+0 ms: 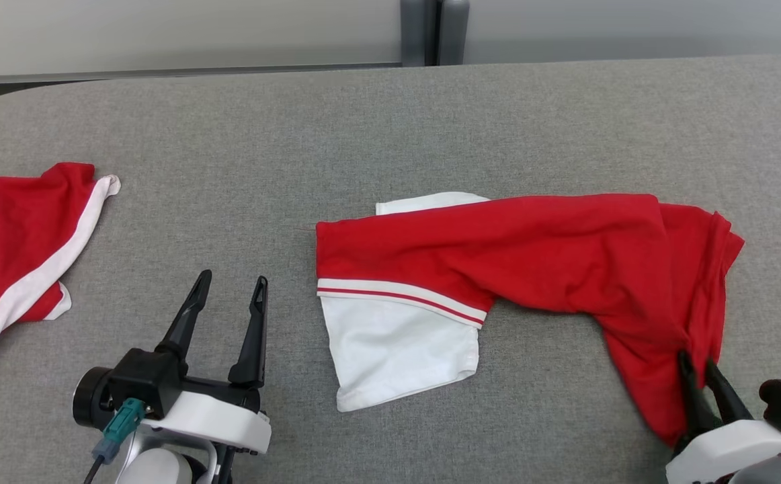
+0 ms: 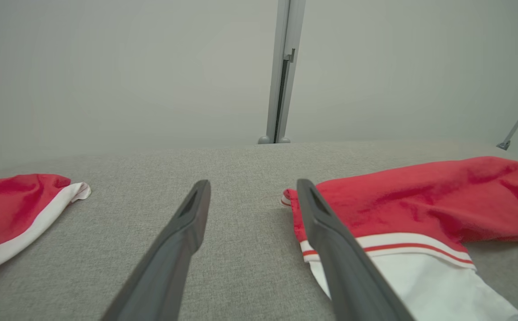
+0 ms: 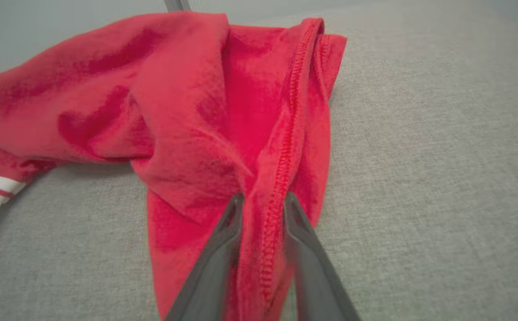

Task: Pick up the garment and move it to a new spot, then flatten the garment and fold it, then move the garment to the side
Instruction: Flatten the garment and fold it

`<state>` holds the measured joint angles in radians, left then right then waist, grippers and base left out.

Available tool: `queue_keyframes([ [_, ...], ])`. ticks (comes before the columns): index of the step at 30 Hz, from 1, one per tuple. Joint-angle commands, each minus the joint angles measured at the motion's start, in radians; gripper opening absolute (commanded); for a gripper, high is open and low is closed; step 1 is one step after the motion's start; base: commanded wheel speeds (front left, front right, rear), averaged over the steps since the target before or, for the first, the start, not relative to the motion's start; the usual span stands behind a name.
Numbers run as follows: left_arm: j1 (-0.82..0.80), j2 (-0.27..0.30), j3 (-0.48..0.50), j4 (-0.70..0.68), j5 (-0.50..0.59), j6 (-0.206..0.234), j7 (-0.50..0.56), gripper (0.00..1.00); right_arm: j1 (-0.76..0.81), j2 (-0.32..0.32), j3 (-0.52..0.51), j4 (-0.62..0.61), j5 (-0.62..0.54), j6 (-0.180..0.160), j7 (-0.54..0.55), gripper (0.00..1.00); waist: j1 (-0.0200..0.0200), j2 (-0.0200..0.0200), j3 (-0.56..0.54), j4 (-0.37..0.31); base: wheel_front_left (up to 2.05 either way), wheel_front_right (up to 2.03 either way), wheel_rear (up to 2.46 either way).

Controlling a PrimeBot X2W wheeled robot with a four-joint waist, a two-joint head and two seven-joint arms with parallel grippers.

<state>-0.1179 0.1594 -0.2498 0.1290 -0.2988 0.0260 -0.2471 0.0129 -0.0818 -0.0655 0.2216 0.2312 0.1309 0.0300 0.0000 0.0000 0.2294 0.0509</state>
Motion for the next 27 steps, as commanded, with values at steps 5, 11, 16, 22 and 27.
queue_keyframes([
  [5,-0.032,0.002,0.002,0.013,0.001,-0.006,-0.009,1.0,-0.041,-0.021,-0.006,-0.026,0.016,0.0,-0.035,0.0,0.0,0.0,0.011,0.001,0.0,0.0,0.0],
  [11,-0.045,0.001,0.006,0.012,0.004,-0.004,-0.013,1.0,-0.108,-0.053,-0.019,-0.118,0.011,0.0,-0.037,0.0,0.0,0.0,0.018,-0.003,0.0,0.0,0.0],
  [16,-0.074,-0.003,0.002,0.004,0.007,-0.007,-0.015,1.0,-0.22,-0.092,-0.038,-0.154,0.012,0.0,0.0,0.0,0.0,0.0,0.05,0.007,0.0,0.0,0.0],
  [22,-0.12,-0.018,-0.015,0.013,0.01,-0.021,-0.017,1.0,-0.38,-0.135,-0.034,-0.033,0.039,0.0,0.039,0.0,0.0,0.0,0.112,0.047,0.0,0.0,0.0],
  [27,-0.15,-0.031,-0.024,0.031,0.013,-0.032,-0.018,1.0,-0.477,-0.154,-0.007,0.121,0.067,0.0,0.014,1.0,0.0,0.0,0.146,0.073,0.0,0.0,0.0],
])
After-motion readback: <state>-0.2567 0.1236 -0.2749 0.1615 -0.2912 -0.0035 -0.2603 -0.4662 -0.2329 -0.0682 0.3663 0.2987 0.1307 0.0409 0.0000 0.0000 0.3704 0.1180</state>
